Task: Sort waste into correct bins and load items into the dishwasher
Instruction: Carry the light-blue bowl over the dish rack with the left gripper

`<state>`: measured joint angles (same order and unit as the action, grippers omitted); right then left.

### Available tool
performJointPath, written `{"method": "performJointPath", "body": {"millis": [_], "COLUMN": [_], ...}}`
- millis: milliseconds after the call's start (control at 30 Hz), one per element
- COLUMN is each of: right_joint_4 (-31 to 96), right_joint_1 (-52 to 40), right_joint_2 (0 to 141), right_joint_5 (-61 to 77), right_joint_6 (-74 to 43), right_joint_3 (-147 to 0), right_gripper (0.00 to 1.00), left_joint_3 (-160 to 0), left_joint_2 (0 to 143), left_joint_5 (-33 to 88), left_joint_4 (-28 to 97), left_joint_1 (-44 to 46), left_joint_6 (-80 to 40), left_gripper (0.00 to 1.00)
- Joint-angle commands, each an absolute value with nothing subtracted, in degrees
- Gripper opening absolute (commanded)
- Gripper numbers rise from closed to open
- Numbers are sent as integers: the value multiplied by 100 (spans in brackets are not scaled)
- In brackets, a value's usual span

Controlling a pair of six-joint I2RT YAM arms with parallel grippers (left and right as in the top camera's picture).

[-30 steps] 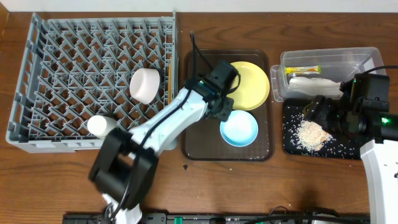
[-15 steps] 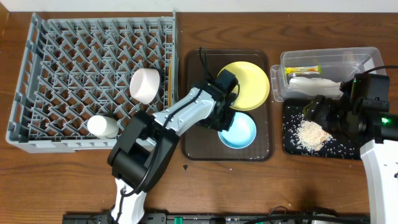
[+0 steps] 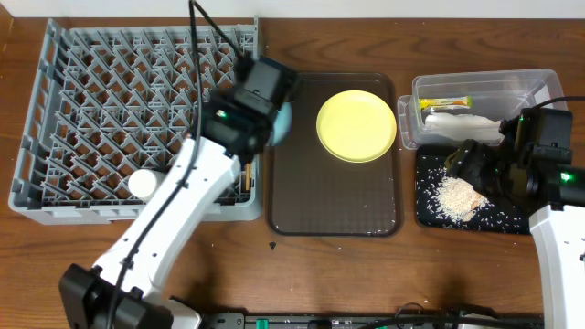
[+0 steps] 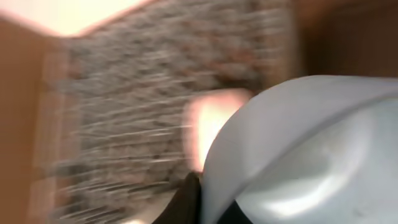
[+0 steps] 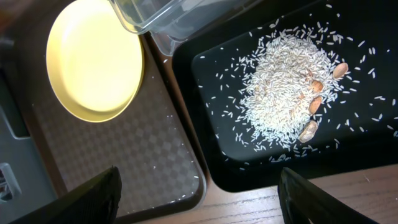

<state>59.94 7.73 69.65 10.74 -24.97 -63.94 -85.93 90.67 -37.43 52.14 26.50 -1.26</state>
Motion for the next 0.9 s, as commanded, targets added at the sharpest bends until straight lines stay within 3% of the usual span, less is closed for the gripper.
{"method": "performJointPath", "body": {"millis": [0,333,567,867], "right_joint_4": [5979,5922,5924,5940], "right_joint_1": [812,812,812,814], "right_joint_2": [6965,6965,6965,6965], "right_joint_5": [1096,1094,1094,1070], "right_joint_6": [-2410,-2412,-2388,-2351], "right_joint_3": [-6364,-6364,-6364,-6364], "right_gripper": [79,79,79,79], "left_joint_3": [-8571,-8084,-8084,-8068], "left_joint_2": [9194,9804,10742,11122], "left_joint_5": [-5887,-6851,-7627,-7653], "left_joint_4": [5089,3704,3157,3203], "left_joint_1": [2027,421,279,305], "left_joint_6": [552,690,819,799], "left_gripper": [7,7,8,8]}}
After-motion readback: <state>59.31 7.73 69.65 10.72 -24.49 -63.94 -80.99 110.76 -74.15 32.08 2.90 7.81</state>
